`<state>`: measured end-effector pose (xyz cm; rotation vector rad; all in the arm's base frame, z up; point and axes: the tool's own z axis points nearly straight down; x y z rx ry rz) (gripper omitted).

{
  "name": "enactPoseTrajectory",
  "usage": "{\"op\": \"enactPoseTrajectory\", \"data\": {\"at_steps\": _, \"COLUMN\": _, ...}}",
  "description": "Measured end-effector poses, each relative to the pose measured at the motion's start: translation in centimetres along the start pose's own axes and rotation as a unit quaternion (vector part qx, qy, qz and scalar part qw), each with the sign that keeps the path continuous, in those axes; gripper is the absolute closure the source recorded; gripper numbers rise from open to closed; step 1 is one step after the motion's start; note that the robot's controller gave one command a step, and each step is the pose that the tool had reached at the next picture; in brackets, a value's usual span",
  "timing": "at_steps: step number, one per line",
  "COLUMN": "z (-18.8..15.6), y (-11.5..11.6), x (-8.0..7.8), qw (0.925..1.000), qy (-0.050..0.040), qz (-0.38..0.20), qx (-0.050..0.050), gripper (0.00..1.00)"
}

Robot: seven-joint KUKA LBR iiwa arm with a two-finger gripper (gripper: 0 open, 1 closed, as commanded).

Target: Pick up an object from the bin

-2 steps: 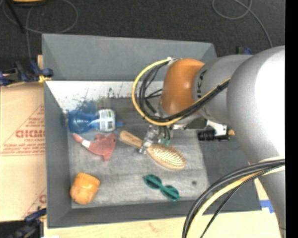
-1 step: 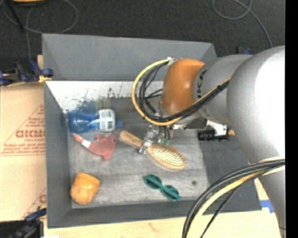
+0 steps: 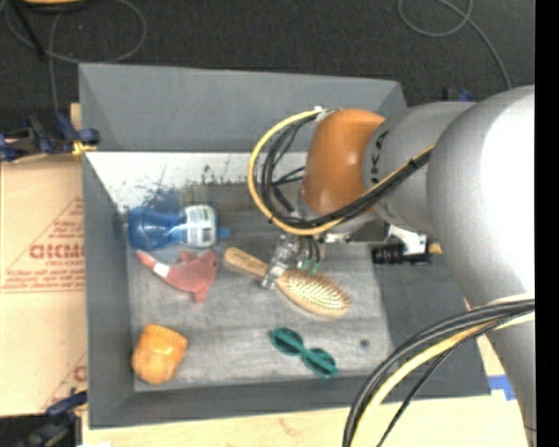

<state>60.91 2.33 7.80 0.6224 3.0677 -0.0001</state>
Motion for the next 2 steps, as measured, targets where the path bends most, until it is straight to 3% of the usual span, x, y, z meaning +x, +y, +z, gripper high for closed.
{"op": "enactPoseTrajectory", "data": {"at_steps": 2, "z": -2.3, "y": 0.0, "x": 0.1, "qw": 1.0000, "qy": 0.0050, "qz": -0.001, "qx": 0.001, "gripper": 1.00}}
